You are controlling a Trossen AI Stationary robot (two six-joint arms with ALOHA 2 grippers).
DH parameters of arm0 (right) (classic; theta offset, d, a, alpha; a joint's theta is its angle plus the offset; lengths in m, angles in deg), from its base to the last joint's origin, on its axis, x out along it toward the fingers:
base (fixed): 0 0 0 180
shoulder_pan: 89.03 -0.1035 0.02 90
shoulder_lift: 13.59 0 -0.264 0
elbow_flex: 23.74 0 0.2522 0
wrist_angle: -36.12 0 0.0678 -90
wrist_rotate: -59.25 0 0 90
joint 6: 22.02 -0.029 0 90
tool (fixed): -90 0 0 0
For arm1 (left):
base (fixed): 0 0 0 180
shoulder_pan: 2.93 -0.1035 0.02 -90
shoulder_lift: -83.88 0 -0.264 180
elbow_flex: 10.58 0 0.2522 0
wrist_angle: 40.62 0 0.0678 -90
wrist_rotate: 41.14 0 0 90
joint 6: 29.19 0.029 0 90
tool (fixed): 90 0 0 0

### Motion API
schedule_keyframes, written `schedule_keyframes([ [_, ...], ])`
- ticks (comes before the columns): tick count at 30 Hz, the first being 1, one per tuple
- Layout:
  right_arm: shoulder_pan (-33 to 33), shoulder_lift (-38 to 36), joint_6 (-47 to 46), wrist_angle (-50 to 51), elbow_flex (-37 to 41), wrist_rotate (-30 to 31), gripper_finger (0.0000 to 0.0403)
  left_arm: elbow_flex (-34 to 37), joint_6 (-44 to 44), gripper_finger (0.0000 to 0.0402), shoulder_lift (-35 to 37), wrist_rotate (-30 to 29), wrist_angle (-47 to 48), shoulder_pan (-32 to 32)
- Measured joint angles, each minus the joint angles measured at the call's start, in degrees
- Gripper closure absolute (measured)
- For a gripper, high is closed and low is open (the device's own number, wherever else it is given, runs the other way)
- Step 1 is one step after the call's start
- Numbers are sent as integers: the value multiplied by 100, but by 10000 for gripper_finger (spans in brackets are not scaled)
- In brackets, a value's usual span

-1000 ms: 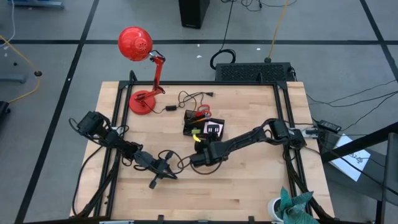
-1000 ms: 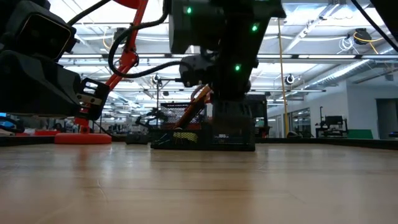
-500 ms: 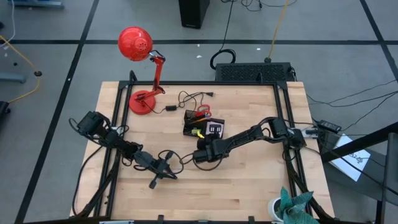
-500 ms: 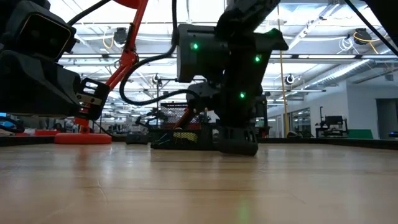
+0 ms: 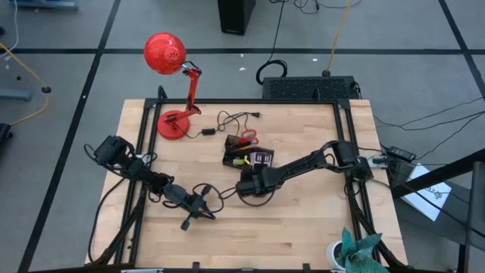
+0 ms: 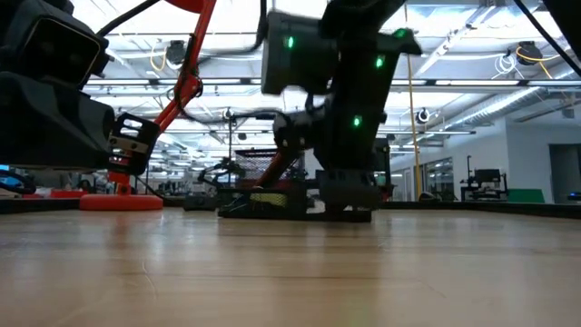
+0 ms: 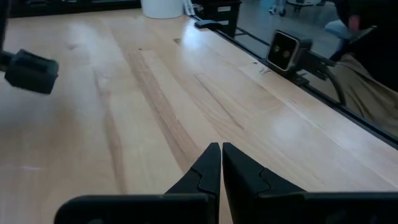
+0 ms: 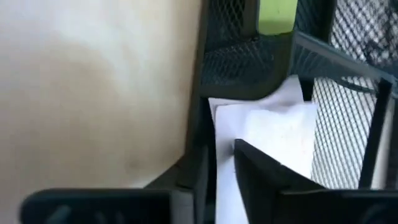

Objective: Pick and place office supplies into organizer
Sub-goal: Put the pink sticky note into the black desk organizer, then adjust the black desk organizer

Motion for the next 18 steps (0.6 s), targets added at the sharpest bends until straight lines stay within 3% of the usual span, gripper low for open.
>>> schedule_keyframes([
  [9, -82, -754, -190, -110, 6, -2, 240, 2, 61, 380, 0, 23, -20, 4],
  [18, -258, -1246, -121, -382, 89, -82, 251, 2, 176, 380, 42, -359, -76, -26],
])
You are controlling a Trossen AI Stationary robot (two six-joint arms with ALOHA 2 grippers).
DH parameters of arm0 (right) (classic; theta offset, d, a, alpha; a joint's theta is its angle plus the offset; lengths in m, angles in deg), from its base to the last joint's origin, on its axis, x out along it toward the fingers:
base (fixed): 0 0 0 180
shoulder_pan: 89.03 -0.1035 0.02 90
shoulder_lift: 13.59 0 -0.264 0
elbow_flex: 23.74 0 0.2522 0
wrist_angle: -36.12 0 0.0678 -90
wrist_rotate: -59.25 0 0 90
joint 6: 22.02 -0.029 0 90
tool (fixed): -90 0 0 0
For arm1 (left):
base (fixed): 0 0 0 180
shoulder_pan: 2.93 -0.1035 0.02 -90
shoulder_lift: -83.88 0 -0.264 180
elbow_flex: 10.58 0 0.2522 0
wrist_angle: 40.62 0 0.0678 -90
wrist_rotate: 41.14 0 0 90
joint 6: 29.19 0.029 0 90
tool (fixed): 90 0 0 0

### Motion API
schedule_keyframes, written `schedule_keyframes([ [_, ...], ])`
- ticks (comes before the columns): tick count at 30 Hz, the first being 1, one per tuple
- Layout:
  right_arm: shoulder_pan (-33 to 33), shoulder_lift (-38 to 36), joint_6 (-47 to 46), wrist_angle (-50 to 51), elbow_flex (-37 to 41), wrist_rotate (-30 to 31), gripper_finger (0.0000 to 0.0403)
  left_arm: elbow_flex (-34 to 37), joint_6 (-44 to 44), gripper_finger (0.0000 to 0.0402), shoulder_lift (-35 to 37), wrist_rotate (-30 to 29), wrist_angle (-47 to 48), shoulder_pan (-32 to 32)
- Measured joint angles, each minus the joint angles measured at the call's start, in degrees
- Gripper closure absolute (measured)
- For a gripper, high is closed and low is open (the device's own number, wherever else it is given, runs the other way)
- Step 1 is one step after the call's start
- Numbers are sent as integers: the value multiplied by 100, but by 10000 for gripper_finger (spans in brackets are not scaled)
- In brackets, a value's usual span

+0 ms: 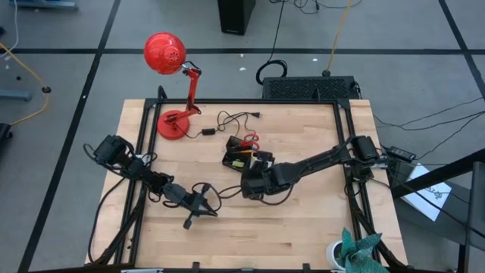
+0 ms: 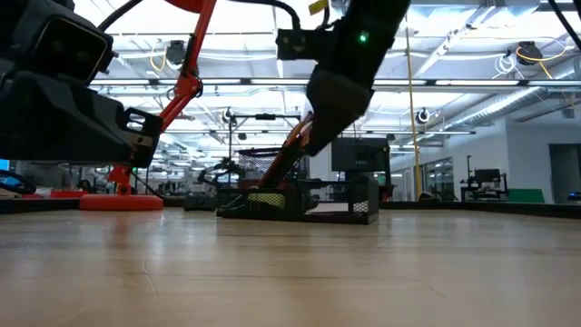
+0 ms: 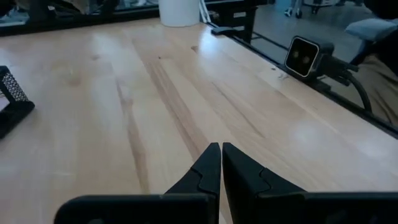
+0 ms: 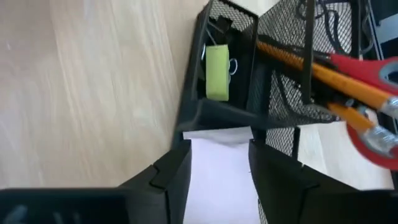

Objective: Pick and place office supplies into organizer
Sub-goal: Adjust the black desk organizer

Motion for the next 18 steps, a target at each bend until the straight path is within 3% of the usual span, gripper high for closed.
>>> schedule_keyframes([
  [4, -68, -51, -20, -297, 193, -40, 278, -15, 2, 380, 128, -159, 30, 9],
  [7, -168, -174, 418, -1080, 310, -579, 322, -187, 46, 383, 457, -598, 490, 3],
  [10, -297, -365, 1075, -2156, 383, -1480, 382, -812, 543, 397, 1007, -716, 2259, 7],
  [12, -387, -536, 1454, -2701, 395, -1887, 394, -1484, 900, 396, 1326, -1043, 3915, 38],
  [15, -487, -900, 1804, -3094, 395, -1960, 390, -2483, 1641, 397, 1652, -1691, 5502, 108],
  [18, -485, -1346, 2128, -3137, 398, -1954, 399, -3212, 2451, 398, 2006, -1889, 6164, 156],
])
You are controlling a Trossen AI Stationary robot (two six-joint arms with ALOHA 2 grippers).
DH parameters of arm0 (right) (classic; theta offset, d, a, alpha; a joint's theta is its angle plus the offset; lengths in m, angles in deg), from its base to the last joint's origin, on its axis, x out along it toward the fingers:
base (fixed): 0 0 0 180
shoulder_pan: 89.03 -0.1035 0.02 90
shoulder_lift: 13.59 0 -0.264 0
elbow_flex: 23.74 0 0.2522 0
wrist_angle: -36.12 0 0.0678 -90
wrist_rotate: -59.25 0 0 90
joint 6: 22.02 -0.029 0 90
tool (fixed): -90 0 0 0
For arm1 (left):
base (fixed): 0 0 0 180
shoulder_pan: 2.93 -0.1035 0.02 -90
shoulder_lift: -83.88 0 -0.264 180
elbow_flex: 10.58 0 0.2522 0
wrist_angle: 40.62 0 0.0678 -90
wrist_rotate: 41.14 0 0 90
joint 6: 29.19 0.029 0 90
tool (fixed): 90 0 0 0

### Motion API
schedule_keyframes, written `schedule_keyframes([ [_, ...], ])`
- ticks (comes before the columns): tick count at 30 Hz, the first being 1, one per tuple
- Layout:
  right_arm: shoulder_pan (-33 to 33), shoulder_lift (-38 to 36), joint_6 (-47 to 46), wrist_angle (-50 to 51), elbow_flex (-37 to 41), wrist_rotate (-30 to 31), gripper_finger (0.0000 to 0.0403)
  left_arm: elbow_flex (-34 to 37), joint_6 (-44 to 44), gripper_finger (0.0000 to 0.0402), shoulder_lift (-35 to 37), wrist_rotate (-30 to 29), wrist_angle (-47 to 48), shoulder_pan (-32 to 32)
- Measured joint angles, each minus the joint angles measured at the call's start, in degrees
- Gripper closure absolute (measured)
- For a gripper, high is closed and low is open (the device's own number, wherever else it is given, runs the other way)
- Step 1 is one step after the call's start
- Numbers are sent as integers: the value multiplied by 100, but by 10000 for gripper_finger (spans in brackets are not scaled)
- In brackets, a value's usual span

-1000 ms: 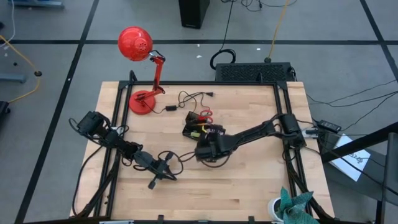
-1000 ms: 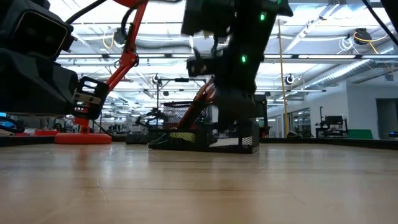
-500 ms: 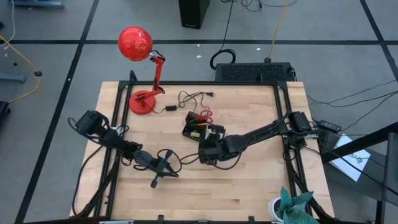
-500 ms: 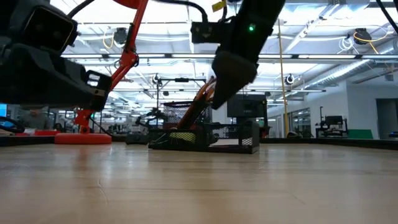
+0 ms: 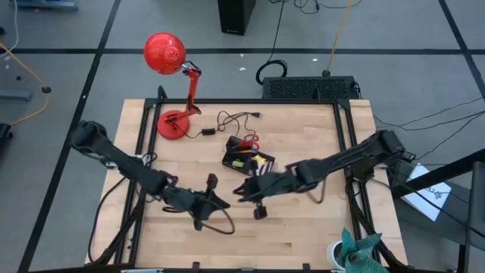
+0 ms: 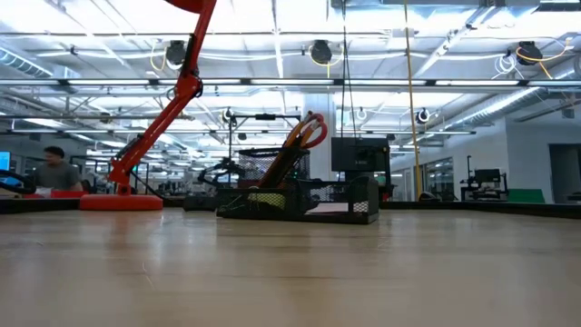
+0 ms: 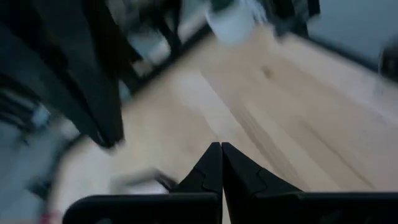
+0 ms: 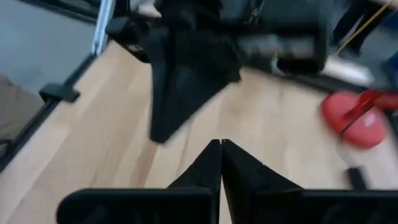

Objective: Pick and place office supplies into organizer
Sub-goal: Adjust the black desk organizer

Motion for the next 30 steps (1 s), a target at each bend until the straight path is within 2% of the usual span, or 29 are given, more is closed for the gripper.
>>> schedule_keyframes([
  [5, 4, -927, 373, 389, 2, 8, 401, -545, 848, 399, 942, 47, 496, -58],
  [7, 2, -1404, 388, 556, 175, 8, 402, -544, 914, 398, 1449, 59, 841, -136],
  [9, 2, -1938, 342, 518, 505, 37, 402, -524, 776, 398, 1999, -182, 1206, -206],
  [15, -136, -3829, -13, 82, 2212, 799, 402, -33, 201, 400, 3578, -1364, 1973, -108],
  [21, -136, -5654, -223, -1758, 4417, 783, 402, 1081, -207, 400, 4667, -2110, 1714, 57],
  [23, -136, -6069, -225, -2142, 4989, 766, 402, 1471, -380, 400, 4852, -2092, 1517, 29],
  [25, -136, -6367, -265, -2407, 5459, 767, 403, 1828, -505, 401, 4909, -1829, 1254, -59],
  [28, -122, -6599, -292, -3052, 6144, 729, 403, 2380, -632, 401, 4917, -1026, 919, -255],
  [30, -44, -6697, -255, -3643, 6599, 471, 403, 2786, -567, 401, 4906, -437, 356, -431],
])
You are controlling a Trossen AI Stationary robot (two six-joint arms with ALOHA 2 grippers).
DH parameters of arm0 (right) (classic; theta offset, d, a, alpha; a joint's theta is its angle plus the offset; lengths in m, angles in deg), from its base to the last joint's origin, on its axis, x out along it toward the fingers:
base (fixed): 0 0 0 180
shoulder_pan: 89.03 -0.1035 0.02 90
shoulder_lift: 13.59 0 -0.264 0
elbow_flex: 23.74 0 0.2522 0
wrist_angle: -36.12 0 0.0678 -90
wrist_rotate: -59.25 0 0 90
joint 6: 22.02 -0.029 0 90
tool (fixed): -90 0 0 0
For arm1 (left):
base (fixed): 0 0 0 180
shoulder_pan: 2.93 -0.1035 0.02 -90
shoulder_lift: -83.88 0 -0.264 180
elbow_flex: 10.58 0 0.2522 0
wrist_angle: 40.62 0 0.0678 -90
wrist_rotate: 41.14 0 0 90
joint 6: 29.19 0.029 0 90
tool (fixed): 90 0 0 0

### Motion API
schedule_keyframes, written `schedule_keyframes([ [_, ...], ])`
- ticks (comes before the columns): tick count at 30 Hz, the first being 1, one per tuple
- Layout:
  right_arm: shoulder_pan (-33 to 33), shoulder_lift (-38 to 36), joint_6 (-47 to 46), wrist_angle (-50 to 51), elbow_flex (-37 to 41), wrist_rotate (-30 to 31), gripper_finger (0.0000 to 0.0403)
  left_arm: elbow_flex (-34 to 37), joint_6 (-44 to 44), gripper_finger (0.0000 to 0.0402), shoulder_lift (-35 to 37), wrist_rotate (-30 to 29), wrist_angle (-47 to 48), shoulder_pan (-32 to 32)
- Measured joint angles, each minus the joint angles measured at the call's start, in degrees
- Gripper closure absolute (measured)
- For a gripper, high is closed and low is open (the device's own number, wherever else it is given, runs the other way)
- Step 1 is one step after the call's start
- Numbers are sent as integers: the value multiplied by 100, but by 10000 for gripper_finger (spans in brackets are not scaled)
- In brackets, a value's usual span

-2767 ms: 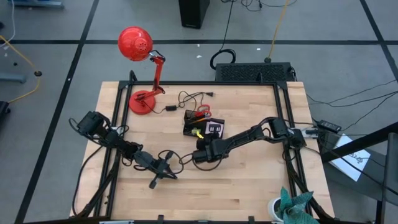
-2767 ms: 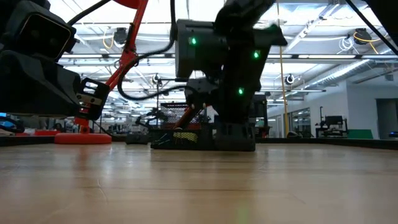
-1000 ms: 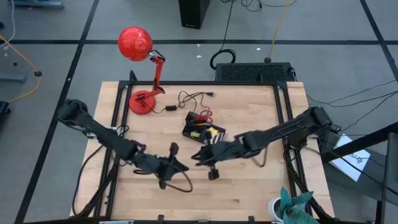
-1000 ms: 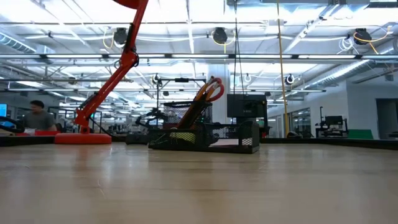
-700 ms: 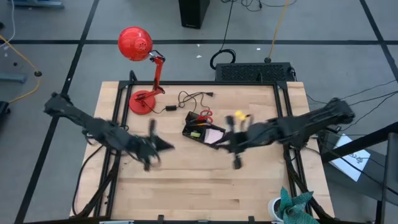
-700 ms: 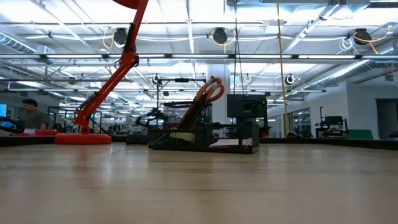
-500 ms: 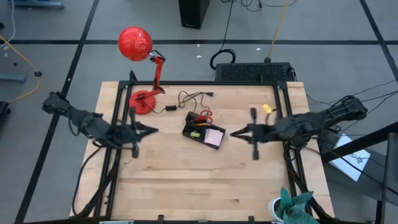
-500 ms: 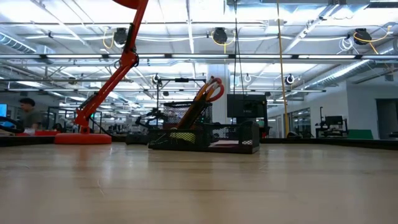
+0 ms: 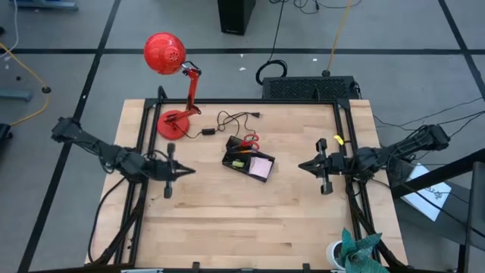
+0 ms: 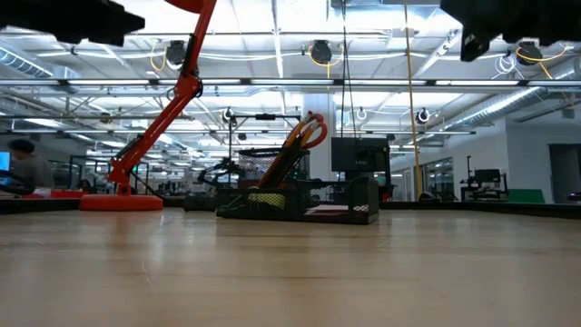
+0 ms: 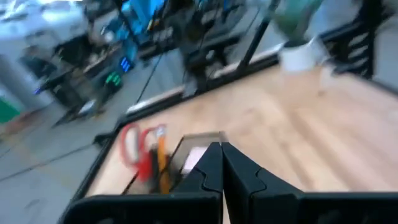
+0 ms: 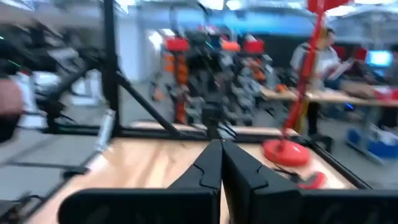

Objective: Pick and place office supplies into organizer
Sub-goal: Adjust the black desk organizer

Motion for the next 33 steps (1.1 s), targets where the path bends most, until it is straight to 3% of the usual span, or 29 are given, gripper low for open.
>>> schedule_keyframes([
  [3, 238, -143, -139, -885, 558, -492, 403, 504, 145, 401, 11, 841, -1109, -386],
  [6, 564, -212, -427, -1089, 829, -892, 403, 846, 92, 401, -37, 1602, -1886, -978],
  [14, 1763, -135, -785, -1201, 926, -2214, 403, 925, -593, 401, -284, 3283, -2033, -2943],
  [21, 2580, -636, -940, -745, 922, -2983, 403, 925, -455, 401, 301, 3454, -1457, -3452],
  [26, 2626, -1078, -922, 165, 924, -2979, 403, 954, -390, 401, 1148, 3425, -624, -3449],
  [33, 2455, -1465, -830, 272, 1058, -2730, 403, 1581, -449, 401, 2192, 3389, -605, -3449],
])
